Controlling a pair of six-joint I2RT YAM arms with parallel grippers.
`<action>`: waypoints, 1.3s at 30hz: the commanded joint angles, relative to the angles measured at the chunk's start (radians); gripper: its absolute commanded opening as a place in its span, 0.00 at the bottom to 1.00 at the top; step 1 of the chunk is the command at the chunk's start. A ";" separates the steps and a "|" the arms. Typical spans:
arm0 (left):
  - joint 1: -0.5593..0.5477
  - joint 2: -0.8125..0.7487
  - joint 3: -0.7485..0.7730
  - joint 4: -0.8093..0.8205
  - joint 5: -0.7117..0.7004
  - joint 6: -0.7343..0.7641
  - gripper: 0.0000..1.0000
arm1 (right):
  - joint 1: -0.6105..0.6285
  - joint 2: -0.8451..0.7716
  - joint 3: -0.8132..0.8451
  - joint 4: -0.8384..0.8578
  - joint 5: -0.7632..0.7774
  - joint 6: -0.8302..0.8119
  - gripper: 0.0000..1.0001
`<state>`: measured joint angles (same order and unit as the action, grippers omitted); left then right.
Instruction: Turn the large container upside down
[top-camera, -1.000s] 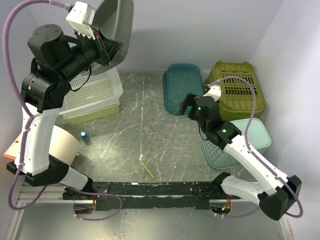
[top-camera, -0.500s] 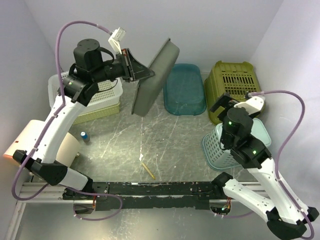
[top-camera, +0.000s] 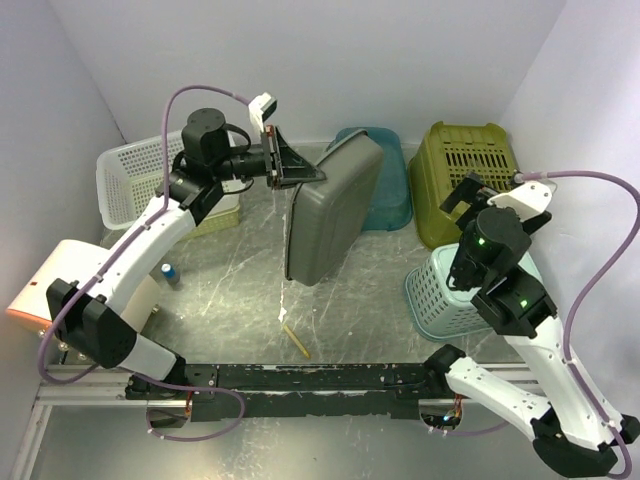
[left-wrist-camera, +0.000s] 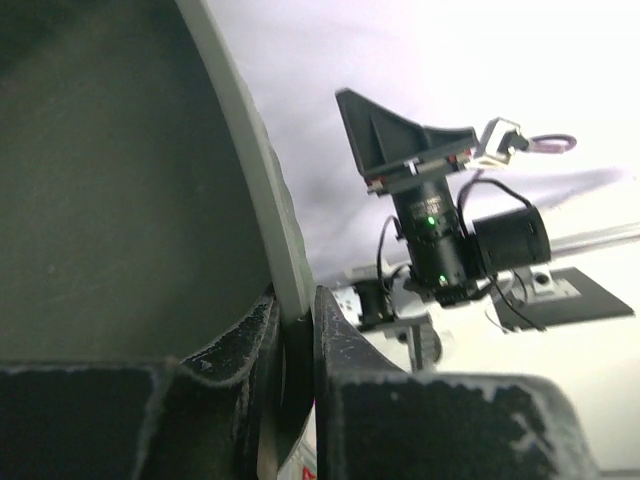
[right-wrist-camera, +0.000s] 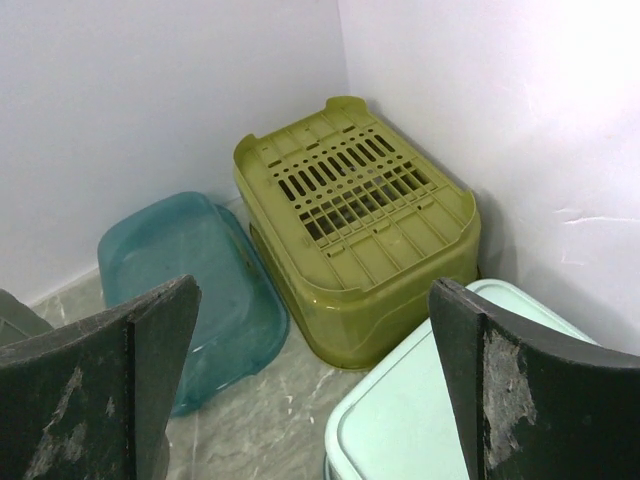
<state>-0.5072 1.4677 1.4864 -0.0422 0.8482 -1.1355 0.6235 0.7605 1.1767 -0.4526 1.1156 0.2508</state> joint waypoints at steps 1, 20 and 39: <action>-0.012 0.013 -0.064 0.296 0.205 -0.202 0.07 | -0.001 0.025 0.007 0.062 0.018 -0.060 1.00; -0.082 0.173 -0.283 1.085 0.363 -0.870 0.07 | -0.002 0.085 -0.004 0.013 0.022 -0.019 1.00; -0.145 0.398 -0.354 1.564 0.336 -1.206 0.07 | -0.002 0.086 0.035 -0.083 -0.008 0.056 1.00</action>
<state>-0.6495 1.7828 1.1484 1.1439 1.2057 -2.0216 0.6239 0.8646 1.2034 -0.5003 1.0893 0.2546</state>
